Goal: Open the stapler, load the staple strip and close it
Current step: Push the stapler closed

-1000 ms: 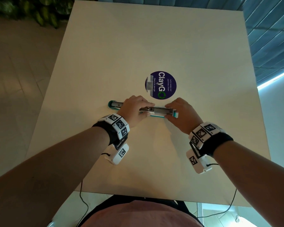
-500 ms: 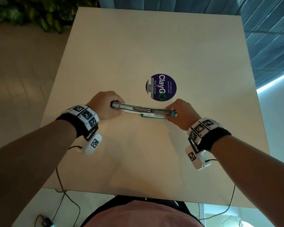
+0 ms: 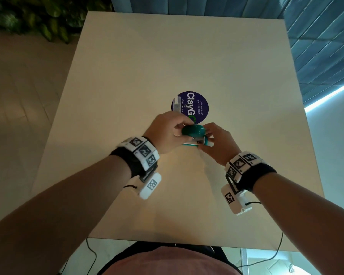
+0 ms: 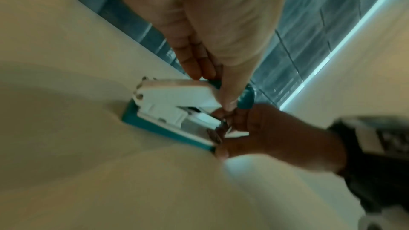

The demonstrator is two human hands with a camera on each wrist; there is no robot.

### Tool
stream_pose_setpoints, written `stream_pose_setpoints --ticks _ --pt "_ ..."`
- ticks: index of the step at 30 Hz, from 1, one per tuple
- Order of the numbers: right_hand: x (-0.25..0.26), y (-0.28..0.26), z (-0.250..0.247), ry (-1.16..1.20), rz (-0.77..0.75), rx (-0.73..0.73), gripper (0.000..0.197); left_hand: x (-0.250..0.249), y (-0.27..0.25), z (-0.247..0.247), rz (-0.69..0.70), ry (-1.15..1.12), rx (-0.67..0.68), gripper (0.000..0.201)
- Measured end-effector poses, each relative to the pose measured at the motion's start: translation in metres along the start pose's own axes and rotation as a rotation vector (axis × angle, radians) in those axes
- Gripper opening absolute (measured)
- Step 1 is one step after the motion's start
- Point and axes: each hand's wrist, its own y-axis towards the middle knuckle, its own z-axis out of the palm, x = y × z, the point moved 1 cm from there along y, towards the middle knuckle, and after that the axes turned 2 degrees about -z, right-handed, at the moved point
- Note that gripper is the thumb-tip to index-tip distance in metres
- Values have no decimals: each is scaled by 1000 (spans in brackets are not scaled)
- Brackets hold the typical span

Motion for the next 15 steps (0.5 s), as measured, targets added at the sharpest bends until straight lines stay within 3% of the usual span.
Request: stream_pose_setpoints --ticks 3,8,11,13,15 --pt "-2 2 1 -29 -33 2 45 1 5 24 68 127 82 38" --pt "-3 5 0 -128 -81 34 35 7 7 30 63 117 90 40" --pt "-2 7 -2 -155 -74 65 35 12 5 25 50 147 143 52" --pt "-3 8 -3 -166 -76 90 41 20 1 18 5 242 157 70" --pt "-2 7 -5 -130 -70 95 51 33 -5 9 -132 262 157 80"
